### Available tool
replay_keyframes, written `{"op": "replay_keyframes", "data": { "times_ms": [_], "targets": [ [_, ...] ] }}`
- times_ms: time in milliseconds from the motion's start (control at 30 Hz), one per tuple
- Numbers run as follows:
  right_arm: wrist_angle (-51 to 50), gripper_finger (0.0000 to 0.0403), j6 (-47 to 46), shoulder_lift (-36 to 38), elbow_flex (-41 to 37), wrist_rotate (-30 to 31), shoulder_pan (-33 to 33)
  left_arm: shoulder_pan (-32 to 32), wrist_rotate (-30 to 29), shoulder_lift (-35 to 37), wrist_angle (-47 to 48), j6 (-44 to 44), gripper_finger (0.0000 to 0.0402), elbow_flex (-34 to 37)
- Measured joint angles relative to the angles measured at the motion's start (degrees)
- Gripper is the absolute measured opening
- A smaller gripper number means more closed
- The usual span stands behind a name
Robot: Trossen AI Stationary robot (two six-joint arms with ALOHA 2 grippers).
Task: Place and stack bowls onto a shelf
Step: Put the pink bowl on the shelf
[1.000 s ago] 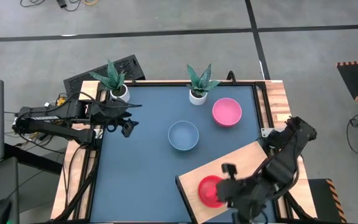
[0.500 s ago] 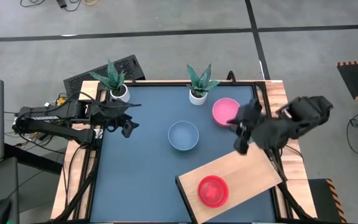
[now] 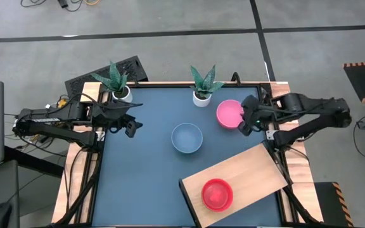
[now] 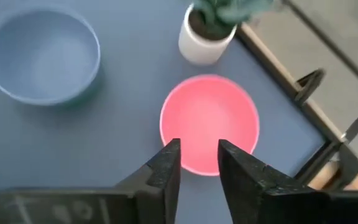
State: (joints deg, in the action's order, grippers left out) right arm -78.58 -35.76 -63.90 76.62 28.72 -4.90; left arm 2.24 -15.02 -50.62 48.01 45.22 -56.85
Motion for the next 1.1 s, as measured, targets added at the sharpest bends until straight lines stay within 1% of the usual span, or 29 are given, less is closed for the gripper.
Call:
{"op": "replay_keyframes", "data": {
  "times_ms": [100, 167, 233, 333, 500, 700, 967, 1100],
  "targets": [
    [6.9, 0.0176, 2.6, 2.5, -9.0, -3.8, 4.4, 0.0, -0.9, 0.0, -1.4, -0.5, 0.0269, 0.0],
    [11.6, 0.0199, 6.4, 3.0, -13.9, -6.6, 7.7, 0.0, -1.0, 0.0, -2.0, -0.5, 0.0269, 0.0],
    [15.1, 0.0217, 10.5, 2.7, -17.6, -8.7, 10.7, 0.0, -1.3, 0.0, -2.0, -0.5, 0.0269, 0.0],
    [20.2, 0.0228, 17.2, 0.9, -21.1, -13.2, 15.4, 0.0, -1.5, 0.0, -2.0, -0.5, 0.0269, 0.0],
    [25.3, 0.0223, 27.1, -3.6, -22.6, -22.3, 21.2, 0.0, -1.8, 0.0, -2.0, -0.2, 0.0269, 0.0],
    [27.7, 0.0218, 36.0, -9.5, -22.7, -28.3, 24.7, 0.0, -2.2, 0.0, -2.0, 1.0, 0.0269, 0.0],
    [28.2, 0.0217, 40.7, -16.6, -22.7, -29.3, 27.3, 0.0, -2.2, 0.0, -2.0, 1.1, 0.0269, 0.0],
    [27.9, 0.0209, 42.3, -18.3, -22.7, -29.8, 27.9, 0.0, -2.2, 0.0, -1.9, 1.0, 0.0269, 0.0]
  ]
}}
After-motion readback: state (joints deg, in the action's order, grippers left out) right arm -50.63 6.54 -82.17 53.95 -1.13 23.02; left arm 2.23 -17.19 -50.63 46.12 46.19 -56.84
